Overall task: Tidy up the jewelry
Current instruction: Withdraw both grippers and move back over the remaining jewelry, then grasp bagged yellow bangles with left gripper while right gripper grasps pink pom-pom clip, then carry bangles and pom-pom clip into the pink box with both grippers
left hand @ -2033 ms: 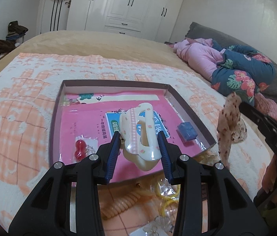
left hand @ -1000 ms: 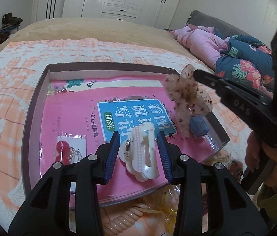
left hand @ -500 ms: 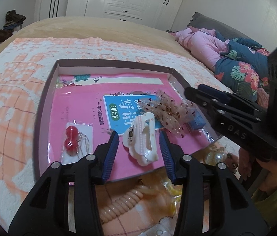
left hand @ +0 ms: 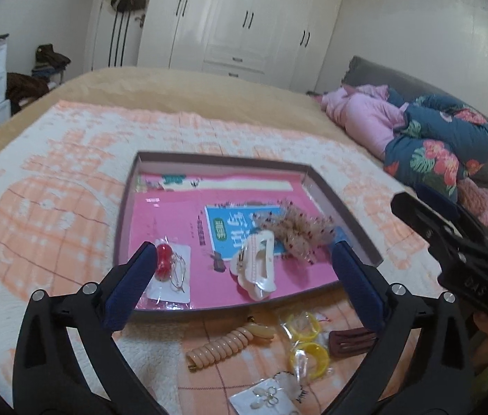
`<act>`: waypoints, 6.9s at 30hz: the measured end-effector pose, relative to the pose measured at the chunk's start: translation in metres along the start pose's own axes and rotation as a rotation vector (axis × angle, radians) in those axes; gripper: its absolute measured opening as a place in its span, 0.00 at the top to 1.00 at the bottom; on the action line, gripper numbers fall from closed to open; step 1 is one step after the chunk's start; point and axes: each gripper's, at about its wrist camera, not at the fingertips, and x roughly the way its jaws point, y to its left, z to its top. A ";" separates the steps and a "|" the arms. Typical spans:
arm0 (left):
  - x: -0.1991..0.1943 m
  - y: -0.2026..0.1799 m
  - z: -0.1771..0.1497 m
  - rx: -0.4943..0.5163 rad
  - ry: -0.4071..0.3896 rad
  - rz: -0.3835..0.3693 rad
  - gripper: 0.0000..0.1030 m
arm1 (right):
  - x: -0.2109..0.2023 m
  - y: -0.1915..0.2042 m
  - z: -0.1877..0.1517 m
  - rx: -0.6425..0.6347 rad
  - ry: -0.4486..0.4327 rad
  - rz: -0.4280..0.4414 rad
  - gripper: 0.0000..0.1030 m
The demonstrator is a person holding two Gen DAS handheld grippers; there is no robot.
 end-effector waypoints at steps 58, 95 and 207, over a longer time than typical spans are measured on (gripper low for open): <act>-0.116 -0.011 -0.045 0.029 -0.153 0.030 0.11 | -0.129 0.002 -0.039 -0.012 -0.064 0.008 0.08; -0.044 -0.046 -0.089 0.175 0.134 -0.064 0.11 | -0.100 -0.024 -0.090 0.032 0.121 -0.074 0.08; -0.040 0.012 -0.046 0.014 0.078 -0.117 0.67 | -0.063 0.032 -0.060 -0.019 0.202 0.125 0.73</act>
